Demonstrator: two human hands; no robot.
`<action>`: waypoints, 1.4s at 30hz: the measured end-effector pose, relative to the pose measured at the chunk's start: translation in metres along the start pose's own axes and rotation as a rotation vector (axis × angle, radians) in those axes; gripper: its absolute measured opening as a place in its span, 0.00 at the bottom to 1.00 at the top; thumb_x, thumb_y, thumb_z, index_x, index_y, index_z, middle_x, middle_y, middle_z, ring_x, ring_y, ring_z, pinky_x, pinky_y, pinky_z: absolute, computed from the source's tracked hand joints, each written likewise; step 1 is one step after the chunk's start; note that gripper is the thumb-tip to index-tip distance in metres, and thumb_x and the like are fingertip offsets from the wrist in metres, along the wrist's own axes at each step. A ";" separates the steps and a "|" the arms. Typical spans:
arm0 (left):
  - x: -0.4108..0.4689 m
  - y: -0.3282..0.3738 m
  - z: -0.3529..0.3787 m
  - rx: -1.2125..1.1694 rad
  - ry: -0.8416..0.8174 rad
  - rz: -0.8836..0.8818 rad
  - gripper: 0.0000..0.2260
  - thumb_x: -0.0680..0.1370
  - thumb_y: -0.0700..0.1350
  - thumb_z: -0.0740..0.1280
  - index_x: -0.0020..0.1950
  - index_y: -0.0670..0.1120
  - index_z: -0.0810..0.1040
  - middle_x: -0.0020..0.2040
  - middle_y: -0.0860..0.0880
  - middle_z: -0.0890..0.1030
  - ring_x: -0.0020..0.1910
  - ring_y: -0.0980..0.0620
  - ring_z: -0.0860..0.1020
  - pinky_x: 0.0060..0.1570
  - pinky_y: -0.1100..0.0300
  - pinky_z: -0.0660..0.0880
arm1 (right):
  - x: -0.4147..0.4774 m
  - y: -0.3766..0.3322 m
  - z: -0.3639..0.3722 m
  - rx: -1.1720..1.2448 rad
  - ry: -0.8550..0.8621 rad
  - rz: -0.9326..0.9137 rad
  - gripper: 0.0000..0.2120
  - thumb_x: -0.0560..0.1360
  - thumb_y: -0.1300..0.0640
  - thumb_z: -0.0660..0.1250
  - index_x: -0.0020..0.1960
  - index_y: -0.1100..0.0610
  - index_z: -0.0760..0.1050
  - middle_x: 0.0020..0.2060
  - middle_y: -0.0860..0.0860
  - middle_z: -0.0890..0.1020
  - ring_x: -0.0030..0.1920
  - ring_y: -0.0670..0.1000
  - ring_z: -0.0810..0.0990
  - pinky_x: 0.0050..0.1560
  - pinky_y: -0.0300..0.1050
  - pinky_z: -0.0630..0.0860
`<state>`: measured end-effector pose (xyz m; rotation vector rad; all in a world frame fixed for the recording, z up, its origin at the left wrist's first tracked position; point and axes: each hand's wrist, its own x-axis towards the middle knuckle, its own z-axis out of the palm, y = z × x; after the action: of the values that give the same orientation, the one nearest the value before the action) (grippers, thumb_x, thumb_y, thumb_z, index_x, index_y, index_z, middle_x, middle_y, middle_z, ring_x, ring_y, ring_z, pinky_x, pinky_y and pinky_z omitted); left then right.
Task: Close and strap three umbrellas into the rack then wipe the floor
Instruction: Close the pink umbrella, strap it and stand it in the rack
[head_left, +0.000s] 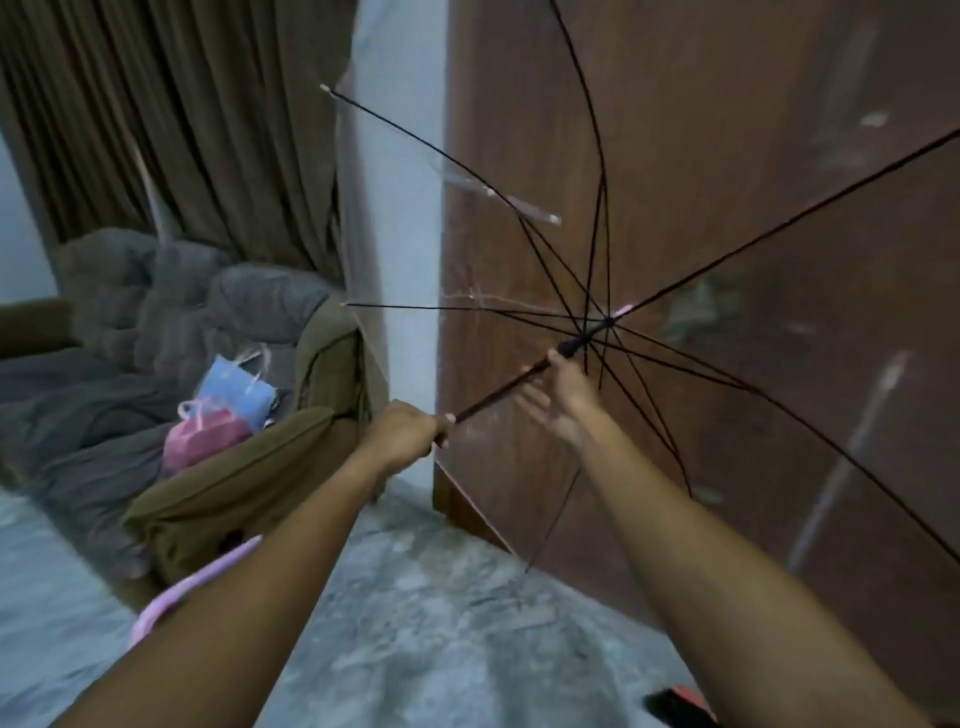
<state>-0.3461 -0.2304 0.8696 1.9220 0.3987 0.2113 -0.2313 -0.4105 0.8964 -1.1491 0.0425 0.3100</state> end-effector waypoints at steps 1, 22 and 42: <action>-0.003 0.017 0.007 0.073 -0.041 0.048 0.18 0.73 0.53 0.73 0.33 0.40 0.84 0.24 0.48 0.76 0.26 0.52 0.72 0.35 0.59 0.67 | -0.002 -0.021 -0.017 0.049 0.018 -0.015 0.16 0.84 0.50 0.60 0.69 0.54 0.70 0.60 0.54 0.80 0.54 0.56 0.82 0.62 0.54 0.77; -0.027 0.186 0.243 0.279 -0.574 0.421 0.15 0.82 0.50 0.65 0.43 0.44 0.86 0.30 0.48 0.74 0.27 0.54 0.67 0.30 0.62 0.65 | -0.051 -0.213 -0.301 0.420 0.474 -0.463 0.15 0.86 0.57 0.51 0.41 0.57 0.64 0.34 0.56 0.72 0.43 0.61 0.83 0.62 0.64 0.76; -0.021 0.228 0.310 0.004 -0.828 0.322 0.10 0.82 0.45 0.65 0.55 0.41 0.82 0.32 0.49 0.78 0.24 0.57 0.71 0.25 0.66 0.67 | -0.019 -0.217 -0.270 0.348 0.547 -0.448 0.16 0.84 0.62 0.51 0.39 0.52 0.65 0.28 0.48 0.60 0.16 0.43 0.57 0.17 0.33 0.54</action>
<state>-0.2230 -0.5832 0.9644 1.8862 -0.4613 -0.3770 -0.1588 -0.7389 0.9812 -0.8380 0.3039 -0.4029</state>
